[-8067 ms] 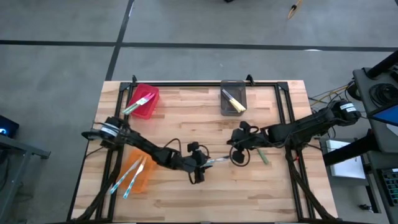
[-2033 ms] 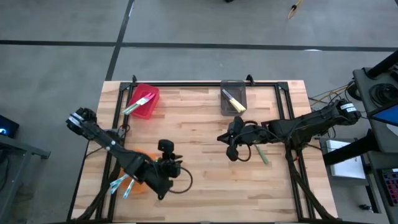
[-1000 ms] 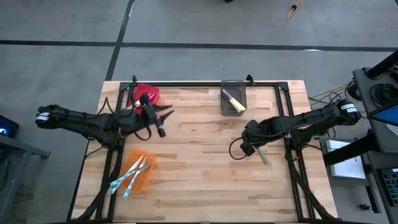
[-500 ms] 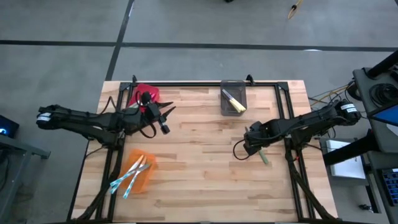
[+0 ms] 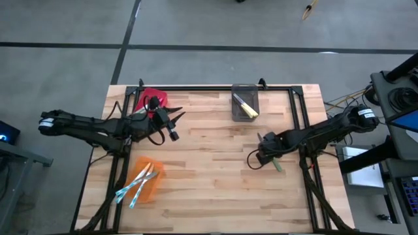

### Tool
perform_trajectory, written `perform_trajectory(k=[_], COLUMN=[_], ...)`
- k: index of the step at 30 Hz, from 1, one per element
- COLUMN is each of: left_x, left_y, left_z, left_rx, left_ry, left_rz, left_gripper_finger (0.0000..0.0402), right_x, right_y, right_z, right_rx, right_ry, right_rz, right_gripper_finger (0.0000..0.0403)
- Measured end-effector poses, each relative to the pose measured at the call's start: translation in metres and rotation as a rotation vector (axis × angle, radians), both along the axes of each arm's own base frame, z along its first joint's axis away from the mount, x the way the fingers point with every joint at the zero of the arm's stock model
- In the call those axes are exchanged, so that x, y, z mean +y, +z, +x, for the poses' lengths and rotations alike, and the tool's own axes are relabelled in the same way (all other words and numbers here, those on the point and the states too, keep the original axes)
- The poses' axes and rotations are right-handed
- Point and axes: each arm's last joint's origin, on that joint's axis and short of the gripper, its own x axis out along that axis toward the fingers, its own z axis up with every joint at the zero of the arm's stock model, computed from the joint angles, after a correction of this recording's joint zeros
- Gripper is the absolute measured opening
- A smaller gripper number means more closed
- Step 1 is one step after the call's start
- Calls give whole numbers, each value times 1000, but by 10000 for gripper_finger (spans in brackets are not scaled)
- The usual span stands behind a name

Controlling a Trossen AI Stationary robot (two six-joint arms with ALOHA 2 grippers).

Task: Sort silverware by color (type)
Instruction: Put the green knife into the red bin

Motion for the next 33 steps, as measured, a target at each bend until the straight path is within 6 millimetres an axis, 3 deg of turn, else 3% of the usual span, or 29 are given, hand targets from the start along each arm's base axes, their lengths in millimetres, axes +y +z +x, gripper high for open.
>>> perform_trajectory(k=[7, 16, 21, 27, 33], left_x=[0, 0, -4, -17, -32], left_y=[0, -3, -4, -9, -20], left_z=[0, 3, 4, 11, 20], left_rx=[0, 2, -52, -65, -40], left_ry=[0, 2, -13, -205, -251], left_rz=[0, -17, -104, -222, -273], left_gripper_finger=[75, 75, 75, 75, 75], right_x=[0, 1, 3, 6, 4], right_y=[-22, -25, -24, -19, -16], right_z=[-14, -12, -4, 9, 17], right_rx=[-1, -48, -134, -278, -362], right_ry=[35, 102, 201, 318, 321], right_rz=[-28, -64, -64, -84, -188], right_gripper_finger=[155, 24, 9, 6, 7])
